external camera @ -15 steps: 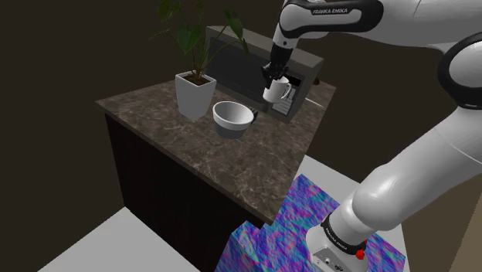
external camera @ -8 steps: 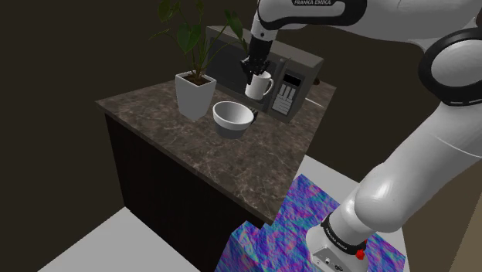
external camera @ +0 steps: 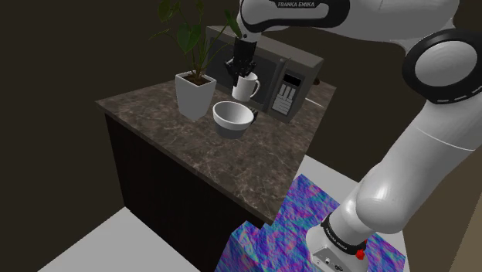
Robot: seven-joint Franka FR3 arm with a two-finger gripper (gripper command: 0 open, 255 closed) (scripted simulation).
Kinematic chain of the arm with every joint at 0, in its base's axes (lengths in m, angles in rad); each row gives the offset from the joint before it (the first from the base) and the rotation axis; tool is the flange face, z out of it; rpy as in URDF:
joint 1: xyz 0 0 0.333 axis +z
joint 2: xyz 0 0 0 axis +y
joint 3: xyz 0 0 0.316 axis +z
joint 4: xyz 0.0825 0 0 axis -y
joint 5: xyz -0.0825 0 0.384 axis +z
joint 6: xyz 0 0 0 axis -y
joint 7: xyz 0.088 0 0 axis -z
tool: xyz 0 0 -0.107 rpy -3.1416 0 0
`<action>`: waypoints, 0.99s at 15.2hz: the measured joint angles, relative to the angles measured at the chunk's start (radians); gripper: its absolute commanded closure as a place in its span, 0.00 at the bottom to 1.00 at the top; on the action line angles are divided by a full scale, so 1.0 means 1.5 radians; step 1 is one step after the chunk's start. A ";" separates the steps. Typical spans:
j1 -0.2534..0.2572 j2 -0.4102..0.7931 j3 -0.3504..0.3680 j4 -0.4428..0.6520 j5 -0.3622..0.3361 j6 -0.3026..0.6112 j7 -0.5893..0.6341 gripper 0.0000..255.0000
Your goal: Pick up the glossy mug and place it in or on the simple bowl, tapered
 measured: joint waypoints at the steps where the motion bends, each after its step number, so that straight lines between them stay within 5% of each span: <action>1: 0.000 0.000 0.000 -0.010 0.000 0.009 0.000 1.00; 15: -0.001 0.018 -0.001 -0.102 -0.004 0.120 0.010 1.00</action>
